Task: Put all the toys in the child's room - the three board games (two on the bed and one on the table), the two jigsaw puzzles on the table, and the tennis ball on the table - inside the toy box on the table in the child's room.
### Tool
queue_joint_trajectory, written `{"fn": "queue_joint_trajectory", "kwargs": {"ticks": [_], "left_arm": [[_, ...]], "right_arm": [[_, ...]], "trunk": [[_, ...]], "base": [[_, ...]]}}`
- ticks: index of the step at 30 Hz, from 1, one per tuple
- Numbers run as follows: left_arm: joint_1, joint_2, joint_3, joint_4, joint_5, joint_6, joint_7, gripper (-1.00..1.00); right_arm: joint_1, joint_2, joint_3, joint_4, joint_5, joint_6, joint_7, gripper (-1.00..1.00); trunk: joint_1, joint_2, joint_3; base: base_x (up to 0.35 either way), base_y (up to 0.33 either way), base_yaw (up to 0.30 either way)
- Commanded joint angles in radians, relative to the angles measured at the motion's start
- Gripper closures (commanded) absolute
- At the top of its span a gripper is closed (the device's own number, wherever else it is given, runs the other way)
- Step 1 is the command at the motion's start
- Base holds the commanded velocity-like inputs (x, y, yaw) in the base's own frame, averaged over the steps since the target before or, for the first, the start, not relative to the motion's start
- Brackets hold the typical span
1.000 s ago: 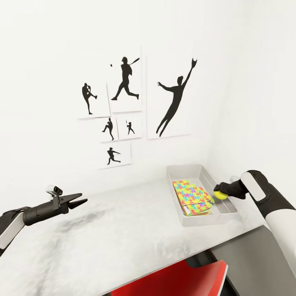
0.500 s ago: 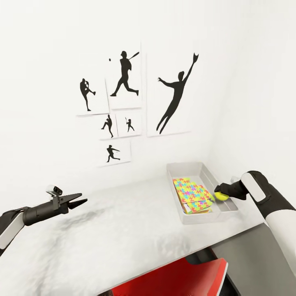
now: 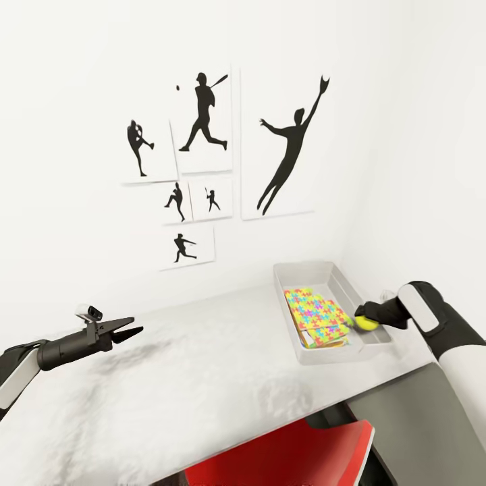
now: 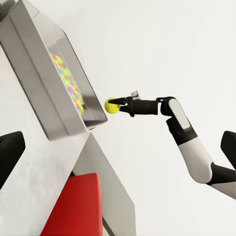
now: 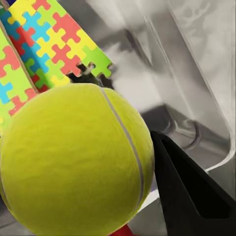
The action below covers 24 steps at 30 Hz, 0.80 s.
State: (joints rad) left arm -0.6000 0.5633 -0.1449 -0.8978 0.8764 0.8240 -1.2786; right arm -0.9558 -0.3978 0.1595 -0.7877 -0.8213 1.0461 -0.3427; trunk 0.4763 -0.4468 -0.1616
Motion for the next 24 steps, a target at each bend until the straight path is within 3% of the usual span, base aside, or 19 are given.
{"fn": "queue_joint_trajectory", "kwargs": {"ticks": [1, 9, 24], "left_arm": [[-0.001, 0.001, -0.004, 0.0, 0.007, 0.009, -0.001, -1.0], [-0.001, 0.001, -0.004, 0.0, 0.007, 0.009, -0.001, -1.0], [-0.001, 0.001, -0.004, 0.0, 0.007, 0.009, -0.001, -1.0]], "right_arm": [[-0.001, -0.007, 0.005, -0.001, -0.015, 0.001, -0.012, 1.0], [0.001, -0.045, -0.004, -0.001, -0.016, 0.001, -0.01, 1.0], [0.004, -0.047, -0.004, -0.001, -0.014, 0.001, -0.009, 1.0]], "trunk": [[0.001, -0.002, -0.004], [0.001, -0.002, -0.017], [0.001, -0.002, -0.028]], "base": [[0.0, 0.0, 0.0], [0.0, 0.0, 0.0], [0.0, 0.0, 0.0]]}}
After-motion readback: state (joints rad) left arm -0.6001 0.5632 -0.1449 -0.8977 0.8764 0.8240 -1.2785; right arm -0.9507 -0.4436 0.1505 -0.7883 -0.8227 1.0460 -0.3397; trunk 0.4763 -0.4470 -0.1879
